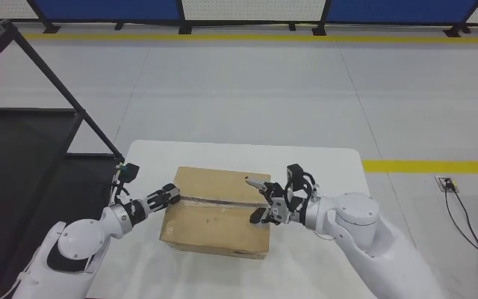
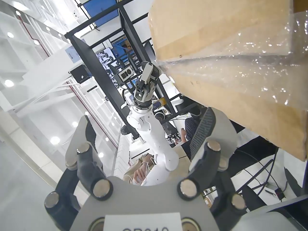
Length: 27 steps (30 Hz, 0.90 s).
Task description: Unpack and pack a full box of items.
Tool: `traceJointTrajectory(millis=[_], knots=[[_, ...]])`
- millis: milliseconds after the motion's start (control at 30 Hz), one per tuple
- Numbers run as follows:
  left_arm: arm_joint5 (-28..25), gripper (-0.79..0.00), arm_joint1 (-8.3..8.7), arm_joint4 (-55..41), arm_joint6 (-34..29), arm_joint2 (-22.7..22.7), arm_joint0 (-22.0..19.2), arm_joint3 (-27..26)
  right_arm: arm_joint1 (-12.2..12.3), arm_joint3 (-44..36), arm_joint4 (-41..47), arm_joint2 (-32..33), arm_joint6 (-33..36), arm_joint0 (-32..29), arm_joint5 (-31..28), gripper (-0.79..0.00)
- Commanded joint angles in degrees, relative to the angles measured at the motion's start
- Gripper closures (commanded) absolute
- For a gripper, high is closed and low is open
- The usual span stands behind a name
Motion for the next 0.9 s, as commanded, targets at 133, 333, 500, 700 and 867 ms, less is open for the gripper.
traceJointTrajectory(millis=[133,333,500,700,867], knots=[[0.0,0.0,0.0,0.0,0.0,0.0,0.0,0.0,-0.1,0.4,-3.4,-1.8,2.3,0.6,-1.3,-0.785],[-0.1,0.0,-0.09,0.2,1.3,0.1,0.9,-0.6,-0.9,5.7,-14.6,-6.9,8.9,5.7,-11.2,-0.785],[0.0,0.0,-0.15,0.1,1.4,-0.1,0.8,-0.7,-2.0,10.0,-16.2,-9.1,11.7,8.5,-16.2,-0.357],[0.1,0.0,-0.25,0.1,1.4,-0.1,0.6,-0.6,-2.9,12.4,-14.8,-9.5,14.1,10.5,-16.4,0.0],[0.3,0.0,-0.39,0.2,1.2,0.4,0.0,-0.5,-3.7,14.0,-15.8,-10.3,10.0,12.5,-8.8,0.0]])
